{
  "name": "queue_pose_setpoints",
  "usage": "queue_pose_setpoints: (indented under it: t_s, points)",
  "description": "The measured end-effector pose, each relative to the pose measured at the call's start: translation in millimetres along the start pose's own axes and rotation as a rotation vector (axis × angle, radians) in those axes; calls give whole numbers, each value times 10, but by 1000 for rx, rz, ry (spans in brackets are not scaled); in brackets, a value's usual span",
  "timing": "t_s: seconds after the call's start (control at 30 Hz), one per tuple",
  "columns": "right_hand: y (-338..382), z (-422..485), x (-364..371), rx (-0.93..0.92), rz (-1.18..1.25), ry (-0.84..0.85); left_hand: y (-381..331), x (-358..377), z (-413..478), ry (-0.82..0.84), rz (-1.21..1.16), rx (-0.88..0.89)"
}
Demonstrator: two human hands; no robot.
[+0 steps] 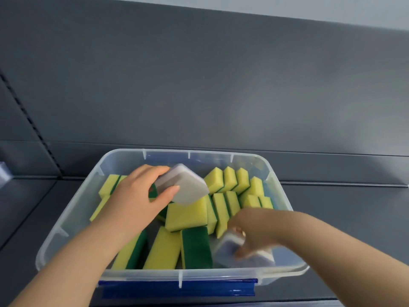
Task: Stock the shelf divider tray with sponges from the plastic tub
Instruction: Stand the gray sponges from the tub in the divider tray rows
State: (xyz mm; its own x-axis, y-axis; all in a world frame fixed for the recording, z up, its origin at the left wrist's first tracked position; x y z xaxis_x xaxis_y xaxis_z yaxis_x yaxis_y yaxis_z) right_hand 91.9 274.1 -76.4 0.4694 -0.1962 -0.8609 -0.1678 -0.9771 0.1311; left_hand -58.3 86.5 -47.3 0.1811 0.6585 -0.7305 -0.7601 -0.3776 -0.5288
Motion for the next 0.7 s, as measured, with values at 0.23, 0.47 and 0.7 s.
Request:
queue_pose_setpoints:
  t_s: [0.23, 0.47, 0.7]
  points:
    - [-258, -131, -461, -76, 1122, -477, 41, -107, 59, -119, 3, -109]
    - [-242, -70, -339, -134, 1517, -499, -43, -30, 82, -65, -26, -119]
    - [-294, -54, -376, -241, 1760, -473, -120, 30, 117, -17, -56, -164]
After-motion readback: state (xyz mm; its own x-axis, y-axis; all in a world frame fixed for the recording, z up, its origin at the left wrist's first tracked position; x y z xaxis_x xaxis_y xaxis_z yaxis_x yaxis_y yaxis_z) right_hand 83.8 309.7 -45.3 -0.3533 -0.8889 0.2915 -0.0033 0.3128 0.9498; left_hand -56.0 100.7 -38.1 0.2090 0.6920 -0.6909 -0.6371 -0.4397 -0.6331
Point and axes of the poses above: each hand's wrist, its own z-axis towards the middle knuckle, its own x-axis out of the palm, y = z × x, the point moved 2 cm from there along z, towards the middle knuckle, and after that the axes turned 1 degree about -x, right-handed, at the moved point
